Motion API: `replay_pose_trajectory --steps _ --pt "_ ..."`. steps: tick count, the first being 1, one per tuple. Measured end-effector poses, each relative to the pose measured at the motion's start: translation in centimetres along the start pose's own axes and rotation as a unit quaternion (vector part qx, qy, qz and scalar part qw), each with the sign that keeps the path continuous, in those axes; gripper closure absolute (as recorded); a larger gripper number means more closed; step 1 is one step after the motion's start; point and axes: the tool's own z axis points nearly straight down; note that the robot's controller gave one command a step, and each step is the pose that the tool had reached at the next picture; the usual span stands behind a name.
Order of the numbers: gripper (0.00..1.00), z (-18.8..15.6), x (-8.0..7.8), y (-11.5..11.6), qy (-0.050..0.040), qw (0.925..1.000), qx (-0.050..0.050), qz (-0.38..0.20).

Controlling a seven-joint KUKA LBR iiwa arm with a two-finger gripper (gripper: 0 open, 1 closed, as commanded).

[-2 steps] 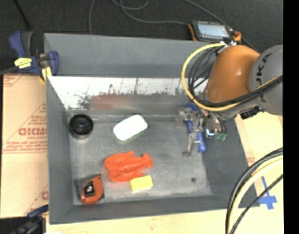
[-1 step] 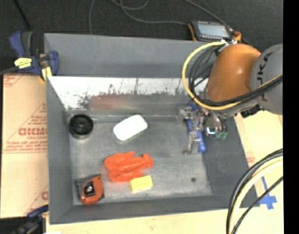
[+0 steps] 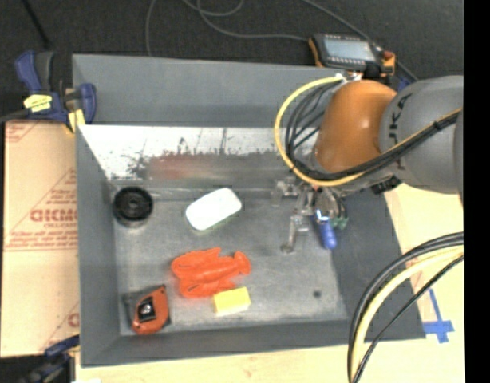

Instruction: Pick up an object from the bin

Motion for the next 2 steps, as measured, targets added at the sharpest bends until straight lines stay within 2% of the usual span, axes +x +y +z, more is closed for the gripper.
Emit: replay_pose_trajectory --steps 1,2 --pt "0.0 3.0 2.2 2.8 0.0069 0.995 -0.001 -0.1" --pt "0.0 3.0 2.6 4.1 0.0052 0.9866 -0.002 -0.163"
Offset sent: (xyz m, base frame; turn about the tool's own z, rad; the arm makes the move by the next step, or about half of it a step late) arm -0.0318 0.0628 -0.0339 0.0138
